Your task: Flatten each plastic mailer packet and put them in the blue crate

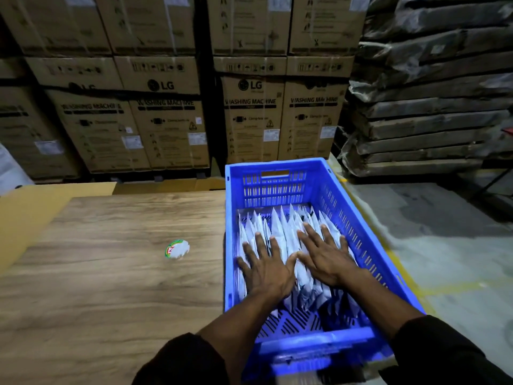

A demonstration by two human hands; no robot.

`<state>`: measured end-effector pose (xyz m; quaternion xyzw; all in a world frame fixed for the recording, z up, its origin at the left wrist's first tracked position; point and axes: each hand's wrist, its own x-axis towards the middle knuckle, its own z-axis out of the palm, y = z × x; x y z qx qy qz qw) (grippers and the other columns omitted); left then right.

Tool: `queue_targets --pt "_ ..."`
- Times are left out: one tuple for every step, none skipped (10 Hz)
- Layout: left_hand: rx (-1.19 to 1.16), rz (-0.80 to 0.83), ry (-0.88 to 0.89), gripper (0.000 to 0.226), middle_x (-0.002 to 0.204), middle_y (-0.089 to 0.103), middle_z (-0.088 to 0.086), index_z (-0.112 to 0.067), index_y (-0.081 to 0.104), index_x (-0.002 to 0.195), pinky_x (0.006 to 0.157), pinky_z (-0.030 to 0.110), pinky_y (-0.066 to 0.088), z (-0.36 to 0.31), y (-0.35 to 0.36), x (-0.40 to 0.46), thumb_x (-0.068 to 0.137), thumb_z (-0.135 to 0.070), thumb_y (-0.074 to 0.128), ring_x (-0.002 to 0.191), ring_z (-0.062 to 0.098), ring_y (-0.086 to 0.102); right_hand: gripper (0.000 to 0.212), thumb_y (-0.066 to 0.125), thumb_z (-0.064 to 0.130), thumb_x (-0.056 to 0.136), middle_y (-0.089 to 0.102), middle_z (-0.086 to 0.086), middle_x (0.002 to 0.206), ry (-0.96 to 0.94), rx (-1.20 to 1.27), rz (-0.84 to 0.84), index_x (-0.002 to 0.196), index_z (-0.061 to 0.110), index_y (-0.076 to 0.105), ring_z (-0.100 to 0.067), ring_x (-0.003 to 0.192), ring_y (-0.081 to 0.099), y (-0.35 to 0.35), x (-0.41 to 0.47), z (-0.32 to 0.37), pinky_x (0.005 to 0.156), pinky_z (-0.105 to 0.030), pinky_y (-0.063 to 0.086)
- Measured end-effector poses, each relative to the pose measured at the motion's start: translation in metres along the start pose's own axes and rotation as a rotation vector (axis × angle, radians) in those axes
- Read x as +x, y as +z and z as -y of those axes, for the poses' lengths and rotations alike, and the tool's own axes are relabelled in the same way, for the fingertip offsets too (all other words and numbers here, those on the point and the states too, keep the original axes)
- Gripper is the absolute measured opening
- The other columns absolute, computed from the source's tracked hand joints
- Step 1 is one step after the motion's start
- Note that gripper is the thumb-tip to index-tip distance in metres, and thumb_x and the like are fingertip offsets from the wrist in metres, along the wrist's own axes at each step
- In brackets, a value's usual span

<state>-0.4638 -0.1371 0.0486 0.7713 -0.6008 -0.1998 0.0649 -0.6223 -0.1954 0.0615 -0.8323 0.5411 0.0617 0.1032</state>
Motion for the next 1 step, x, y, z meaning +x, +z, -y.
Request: queue_targets --pt "0.049 -0.097 0.082 0.088 0.166 -0.022 0.008 -0.022 -0.002 0.161 0.117 0.064 -0.007 -0.0069 -0.0083 -0.0029 0.09 -0.073 -0.004 0.151 0.038 -0.022 0.069 0.013 0.065 0.099 -0.022 0.014 0.163 0.017 -0.019 -0.088 0.158 0.034 -0.003 -0.028 0.151 -0.016 -0.0088 -0.0005 0.005 0.116 -0.065 0.001"
